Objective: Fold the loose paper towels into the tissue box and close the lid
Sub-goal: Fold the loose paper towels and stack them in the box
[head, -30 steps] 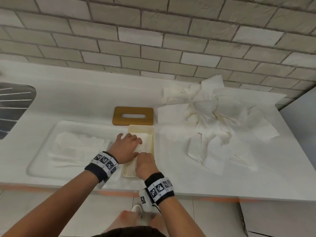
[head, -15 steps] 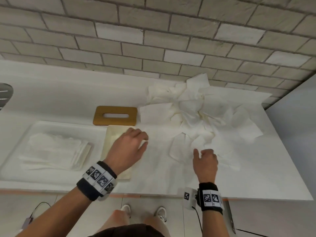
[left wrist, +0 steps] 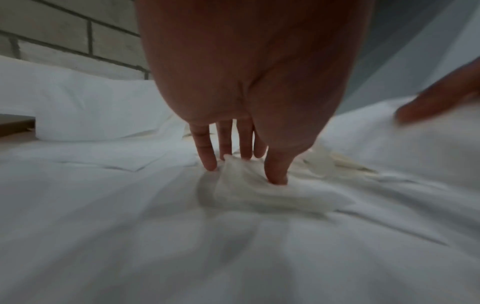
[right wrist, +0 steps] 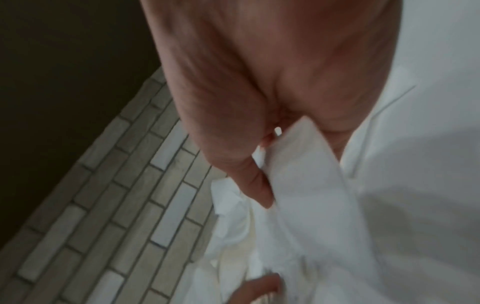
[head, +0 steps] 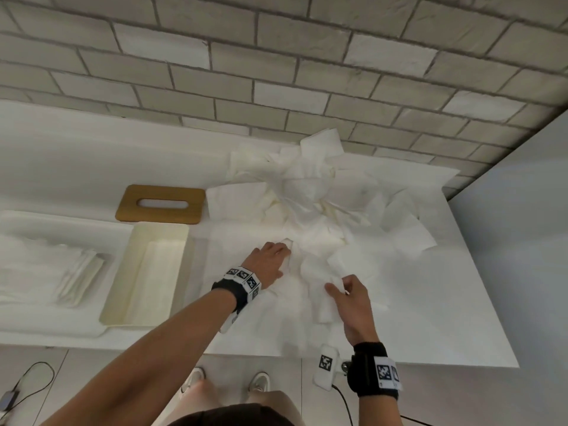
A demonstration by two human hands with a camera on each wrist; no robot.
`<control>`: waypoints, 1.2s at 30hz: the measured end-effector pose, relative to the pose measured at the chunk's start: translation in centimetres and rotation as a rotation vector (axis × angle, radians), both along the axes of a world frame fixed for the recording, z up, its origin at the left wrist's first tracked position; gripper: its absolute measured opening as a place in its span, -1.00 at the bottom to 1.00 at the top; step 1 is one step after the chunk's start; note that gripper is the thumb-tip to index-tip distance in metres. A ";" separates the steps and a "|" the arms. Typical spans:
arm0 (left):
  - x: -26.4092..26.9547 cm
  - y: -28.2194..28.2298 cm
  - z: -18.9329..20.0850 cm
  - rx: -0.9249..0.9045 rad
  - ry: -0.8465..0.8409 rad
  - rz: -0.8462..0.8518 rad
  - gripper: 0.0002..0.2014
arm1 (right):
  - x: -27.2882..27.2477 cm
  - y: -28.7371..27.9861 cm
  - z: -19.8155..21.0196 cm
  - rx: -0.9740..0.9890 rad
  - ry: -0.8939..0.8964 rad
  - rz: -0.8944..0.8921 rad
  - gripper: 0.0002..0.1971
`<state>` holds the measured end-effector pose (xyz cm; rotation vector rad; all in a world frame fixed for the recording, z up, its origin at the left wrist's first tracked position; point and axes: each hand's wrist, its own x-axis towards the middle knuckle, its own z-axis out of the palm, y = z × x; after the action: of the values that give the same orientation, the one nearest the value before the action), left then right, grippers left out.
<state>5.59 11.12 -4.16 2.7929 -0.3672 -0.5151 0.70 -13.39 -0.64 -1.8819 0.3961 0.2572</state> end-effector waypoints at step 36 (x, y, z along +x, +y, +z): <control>-12.9 14.2 17.8 -1.492 -0.056 0.749 -0.75 | -8.2 20.9 14.3 0.101 -0.515 0.367 -0.22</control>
<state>-7.32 25.34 13.62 1.2990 0.2465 0.0741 -7.51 7.55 13.70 -1.8308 -0.3086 0.0266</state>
